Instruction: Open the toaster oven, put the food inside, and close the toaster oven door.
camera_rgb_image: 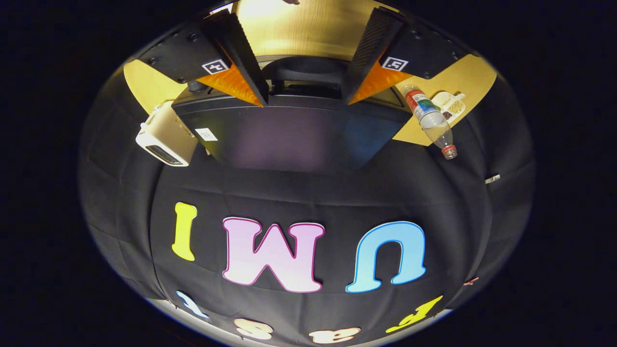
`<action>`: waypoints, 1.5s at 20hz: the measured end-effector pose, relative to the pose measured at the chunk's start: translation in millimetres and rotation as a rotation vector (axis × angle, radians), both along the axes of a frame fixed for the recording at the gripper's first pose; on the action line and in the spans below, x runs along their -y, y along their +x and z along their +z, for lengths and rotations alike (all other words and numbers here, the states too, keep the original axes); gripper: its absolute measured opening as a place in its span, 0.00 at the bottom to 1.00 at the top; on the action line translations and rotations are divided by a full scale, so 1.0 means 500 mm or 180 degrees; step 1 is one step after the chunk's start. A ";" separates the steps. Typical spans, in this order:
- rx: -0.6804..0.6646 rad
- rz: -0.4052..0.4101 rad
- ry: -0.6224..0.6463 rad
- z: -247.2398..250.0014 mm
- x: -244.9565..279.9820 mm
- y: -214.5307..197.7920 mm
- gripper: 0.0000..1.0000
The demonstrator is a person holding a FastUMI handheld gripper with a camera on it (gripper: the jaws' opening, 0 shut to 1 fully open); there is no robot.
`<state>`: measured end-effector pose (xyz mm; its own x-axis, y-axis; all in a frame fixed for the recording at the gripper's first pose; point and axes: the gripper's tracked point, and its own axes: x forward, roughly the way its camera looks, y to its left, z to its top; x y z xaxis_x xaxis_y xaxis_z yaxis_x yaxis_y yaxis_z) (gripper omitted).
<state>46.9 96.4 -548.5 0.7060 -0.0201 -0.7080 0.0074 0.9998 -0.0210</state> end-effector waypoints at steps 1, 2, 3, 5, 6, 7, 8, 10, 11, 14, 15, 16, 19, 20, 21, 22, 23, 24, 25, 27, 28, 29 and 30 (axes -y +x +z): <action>0.0057 -0.0074 0.0048 0.002 -0.002 0.004 0.99; 0.0037 -0.0118 0.0064 -0.001 -0.001 0.007 0.99; 0.0030 -0.0147 0.0085 -0.005 -0.004 0.001 0.99; 0.0042 -0.0119 0.0071 -0.003 -0.011 -0.013 0.99; -0.0006 -0.0116 0.0087 -0.002 -0.013 -0.026 0.99; -0.0072 -0.0132 0.0113 -0.007 -0.011 -0.040 0.99; -0.0090 -0.0118 0.0107 -0.006 -0.011 -0.050 1.00; -0.0193 -0.0055 0.0059 -0.001 -0.015 -0.086 0.99; -0.0255 -0.0037 0.0060 -0.002 -0.016 -0.109 0.99; -0.0447 0.0027 0.0051 -0.009 -0.020 -0.160 0.99; -0.0494 0.0054 0.0054 -0.018 -0.018 -0.171 0.99; -0.0574 0.0089 0.0024 -0.032 -0.018 -0.188 0.99; -0.0863 0.0195 -0.0029 -0.050 -0.015 -0.260 0.98; -0.0943 0.0167 0.0015 -0.058 -0.016 -0.275 0.98; -0.1044 0.0149 0.0061 -0.068 -0.017 -0.297 0.99; -0.1142 0.0138 0.0118 -0.078 -0.019 -0.313 0.99; -0.1211 0.0128 0.0148 -0.089 -0.016 -0.324 0.99; -0.1248 0.0112 0.0178 -0.092 -0.013 -0.329 0.98; -0.1248 0.0097 0.0215 -0.091 -0.012 -0.330 0.99; -0.1186 0.0123 0.0207 -0.079 -0.008 -0.322 0.98; -0.1180 0.0146 0.0197 -0.075 -0.006 -0.320 0.98; -0.1185 0.0156 0.0221 -0.072 -0.005 -0.320 0.98; -0.1186 0.0137 0.0256 -0.069 -0.001 -0.320 0.98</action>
<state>-113.0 96.8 -583.1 0.3988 0.0701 -0.9144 -0.0278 0.9975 0.0644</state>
